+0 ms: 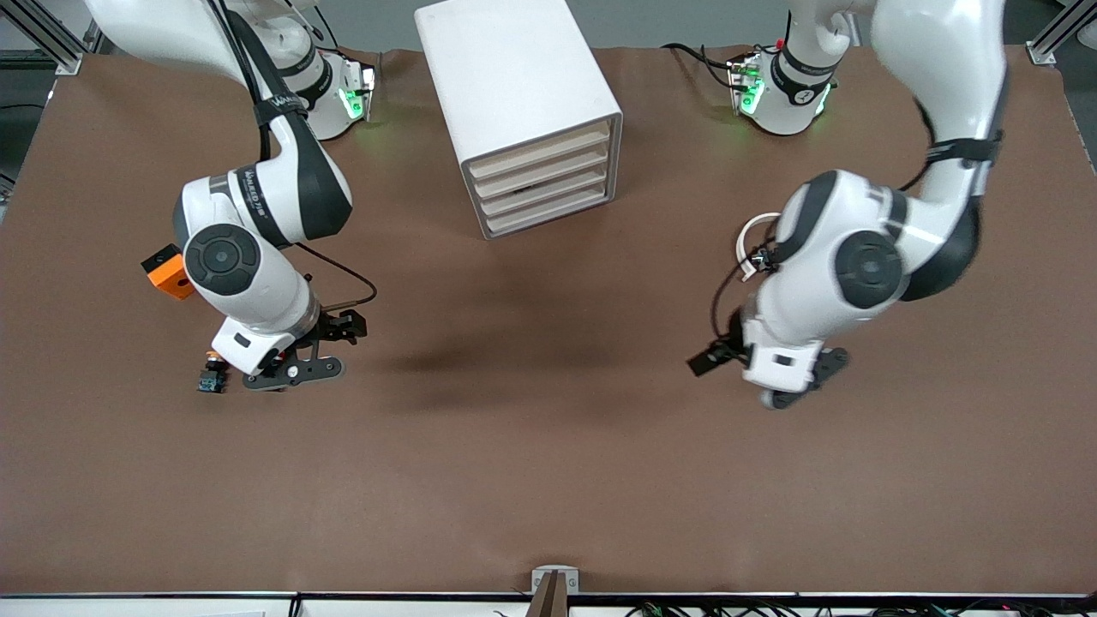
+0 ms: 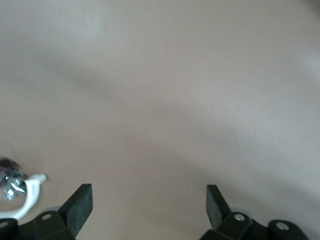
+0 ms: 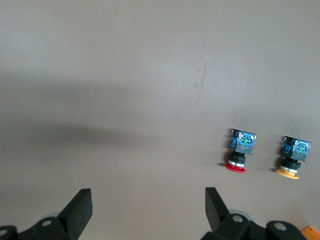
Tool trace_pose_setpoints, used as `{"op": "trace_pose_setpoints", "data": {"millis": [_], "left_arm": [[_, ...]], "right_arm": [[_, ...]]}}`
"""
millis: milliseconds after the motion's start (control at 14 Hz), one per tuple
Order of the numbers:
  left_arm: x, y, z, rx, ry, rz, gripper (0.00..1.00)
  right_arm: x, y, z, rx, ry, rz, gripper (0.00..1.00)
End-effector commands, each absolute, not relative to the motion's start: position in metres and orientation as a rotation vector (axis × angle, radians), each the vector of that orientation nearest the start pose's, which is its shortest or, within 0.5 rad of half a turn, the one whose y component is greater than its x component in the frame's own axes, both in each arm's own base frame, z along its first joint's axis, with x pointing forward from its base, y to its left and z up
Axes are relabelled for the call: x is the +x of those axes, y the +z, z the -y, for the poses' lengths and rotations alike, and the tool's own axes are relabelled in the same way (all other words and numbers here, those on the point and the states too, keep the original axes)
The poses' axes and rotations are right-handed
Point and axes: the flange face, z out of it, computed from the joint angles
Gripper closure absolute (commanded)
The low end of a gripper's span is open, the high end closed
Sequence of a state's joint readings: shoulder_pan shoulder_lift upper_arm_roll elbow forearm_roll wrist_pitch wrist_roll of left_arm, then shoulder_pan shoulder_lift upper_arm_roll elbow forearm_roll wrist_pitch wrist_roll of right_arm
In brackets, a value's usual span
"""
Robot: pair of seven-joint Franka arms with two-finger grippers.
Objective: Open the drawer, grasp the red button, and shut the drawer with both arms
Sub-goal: 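Open the right gripper off the button while the left gripper withdraws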
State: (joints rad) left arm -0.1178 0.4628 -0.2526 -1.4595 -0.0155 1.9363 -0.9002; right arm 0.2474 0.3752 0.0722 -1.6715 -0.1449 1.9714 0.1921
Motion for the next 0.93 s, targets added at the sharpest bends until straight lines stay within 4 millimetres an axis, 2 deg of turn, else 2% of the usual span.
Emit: {"op": "trace_pose_setpoints", "data": {"millis": [0, 71, 143, 286, 429, 643, 714, 857], "left_arm": [[0.657, 0.471, 0.173, -3.11, 0.0, 0.948, 0.0], [0.655, 0.483, 0.158, -3.101, -0.008, 0.931, 0.0], [0.65, 0.497, 0.148, -3.096, -0.03, 0.85, 0.0], [0.644, 0.527, 0.12, -3.083, -0.105, 0.706, 0.0], [0.633, 0.55, 0.09, -3.073, -0.081, 0.635, 0.0], [0.611, 0.582, 0.073, -3.076, -0.05, 0.51, 0.0], [0.607, 0.586, 0.068, -3.084, -0.029, 0.44, 0.0], [0.59, 0.608, 0.051, -3.091, -0.014, 0.3, 0.0]], "right_arm": [[0.617, 0.384, -0.204, -3.273, 0.055, 0.272, 0.0], [0.616, 0.386, -0.207, -3.27, 0.051, 0.278, 0.0], [0.613, 0.389, -0.215, -3.269, 0.041, 0.297, 0.0], [0.611, 0.391, -0.22, -3.265, 0.036, 0.306, 0.0], [0.61, 0.397, -0.23, -3.256, 0.015, 0.325, 0.0], [0.608, 0.398, -0.233, -3.257, 0.016, 0.33, 0.0], [0.609, 0.397, -0.232, -3.257, 0.017, 0.33, 0.0], [0.61, 0.401, -0.232, -3.256, 0.004, 0.332, 0.0]]}}
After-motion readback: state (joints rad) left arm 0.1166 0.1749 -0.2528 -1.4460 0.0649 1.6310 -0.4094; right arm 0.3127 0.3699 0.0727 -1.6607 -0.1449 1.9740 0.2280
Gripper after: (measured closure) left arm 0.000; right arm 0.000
